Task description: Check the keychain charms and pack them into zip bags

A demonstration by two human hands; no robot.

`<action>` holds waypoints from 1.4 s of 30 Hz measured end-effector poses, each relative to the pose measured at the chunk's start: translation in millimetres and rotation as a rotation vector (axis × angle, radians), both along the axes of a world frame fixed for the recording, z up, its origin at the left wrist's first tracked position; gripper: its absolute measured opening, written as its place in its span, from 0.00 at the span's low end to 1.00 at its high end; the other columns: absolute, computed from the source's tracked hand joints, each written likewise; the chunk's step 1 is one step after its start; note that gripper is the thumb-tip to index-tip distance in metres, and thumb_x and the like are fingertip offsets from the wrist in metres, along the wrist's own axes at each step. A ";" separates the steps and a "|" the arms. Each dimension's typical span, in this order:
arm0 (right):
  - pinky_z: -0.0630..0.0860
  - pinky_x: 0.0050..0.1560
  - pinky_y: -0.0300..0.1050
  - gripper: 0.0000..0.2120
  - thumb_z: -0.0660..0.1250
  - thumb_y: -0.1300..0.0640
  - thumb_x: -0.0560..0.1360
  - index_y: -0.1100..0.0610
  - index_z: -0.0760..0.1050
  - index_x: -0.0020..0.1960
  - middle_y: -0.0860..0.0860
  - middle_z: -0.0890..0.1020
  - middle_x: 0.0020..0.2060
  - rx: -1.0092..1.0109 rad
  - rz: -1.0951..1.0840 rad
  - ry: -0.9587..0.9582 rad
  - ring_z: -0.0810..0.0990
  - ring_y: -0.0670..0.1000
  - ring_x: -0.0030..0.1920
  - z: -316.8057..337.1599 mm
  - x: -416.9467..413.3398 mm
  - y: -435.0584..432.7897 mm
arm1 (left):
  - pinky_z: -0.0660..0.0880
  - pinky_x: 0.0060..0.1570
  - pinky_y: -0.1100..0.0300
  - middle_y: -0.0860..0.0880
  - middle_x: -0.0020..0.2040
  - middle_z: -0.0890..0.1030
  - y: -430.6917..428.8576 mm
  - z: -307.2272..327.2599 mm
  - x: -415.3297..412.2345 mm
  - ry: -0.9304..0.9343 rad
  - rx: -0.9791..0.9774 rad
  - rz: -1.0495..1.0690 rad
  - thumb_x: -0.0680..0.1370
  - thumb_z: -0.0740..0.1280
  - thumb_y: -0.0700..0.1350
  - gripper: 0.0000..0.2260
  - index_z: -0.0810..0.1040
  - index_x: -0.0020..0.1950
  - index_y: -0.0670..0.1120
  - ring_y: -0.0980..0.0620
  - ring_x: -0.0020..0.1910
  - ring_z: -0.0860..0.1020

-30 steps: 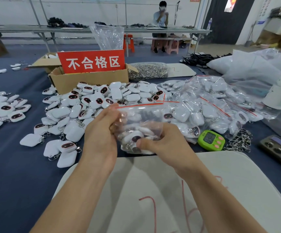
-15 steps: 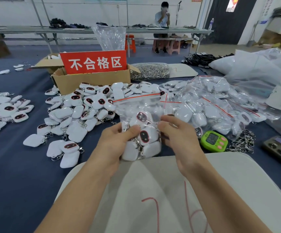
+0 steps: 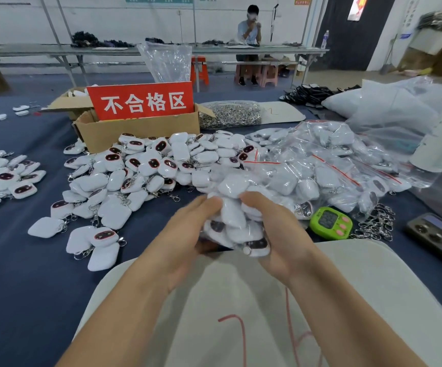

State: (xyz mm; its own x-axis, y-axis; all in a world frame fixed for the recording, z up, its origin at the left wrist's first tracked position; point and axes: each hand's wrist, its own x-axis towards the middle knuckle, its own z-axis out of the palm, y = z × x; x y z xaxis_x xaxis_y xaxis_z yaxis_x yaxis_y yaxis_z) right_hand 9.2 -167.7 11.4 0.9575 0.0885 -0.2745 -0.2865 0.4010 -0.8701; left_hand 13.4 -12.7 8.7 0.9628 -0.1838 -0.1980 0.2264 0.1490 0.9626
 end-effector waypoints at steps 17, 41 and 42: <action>0.79 0.59 0.44 0.30 0.69 0.35 0.67 0.40 0.71 0.68 0.39 0.83 0.57 -0.637 -0.140 -0.372 0.82 0.40 0.57 8.1 -12.9 15.5 | 0.83 0.51 0.54 0.61 0.49 0.87 -27.6 -4.8 -16.4 -0.518 0.262 0.367 0.69 0.72 0.46 0.20 0.83 0.53 0.70 0.62 0.50 0.85; 0.77 0.54 0.48 0.17 0.70 0.61 0.72 0.53 0.81 0.60 0.54 0.83 0.53 -0.924 -0.675 -0.011 0.79 0.56 0.53 74.4 55.8 -149.6 | 0.72 0.66 0.55 0.58 0.68 0.77 -99.5 20.1 38.9 -0.136 0.255 0.101 0.79 0.70 0.49 0.21 0.76 0.72 0.56 0.58 0.64 0.75; 0.79 0.55 0.49 0.16 0.69 0.60 0.71 0.50 0.83 0.57 0.51 0.84 0.51 -0.881 -0.692 -0.081 0.81 0.54 0.53 70.1 53.7 -143.1 | 0.72 0.65 0.55 0.59 0.68 0.77 -94.2 13.9 40.3 -0.141 0.286 0.133 0.78 0.70 0.48 0.21 0.76 0.72 0.57 0.58 0.63 0.75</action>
State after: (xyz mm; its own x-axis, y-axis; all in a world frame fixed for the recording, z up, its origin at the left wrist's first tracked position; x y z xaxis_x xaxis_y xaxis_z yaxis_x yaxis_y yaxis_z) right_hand 62.9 -310.8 81.5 0.7432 -0.6635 0.0860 -0.1704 -0.3121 -0.9347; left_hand 53.7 -107.0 22.6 0.9962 -0.0112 -0.0867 0.0849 -0.1121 0.9901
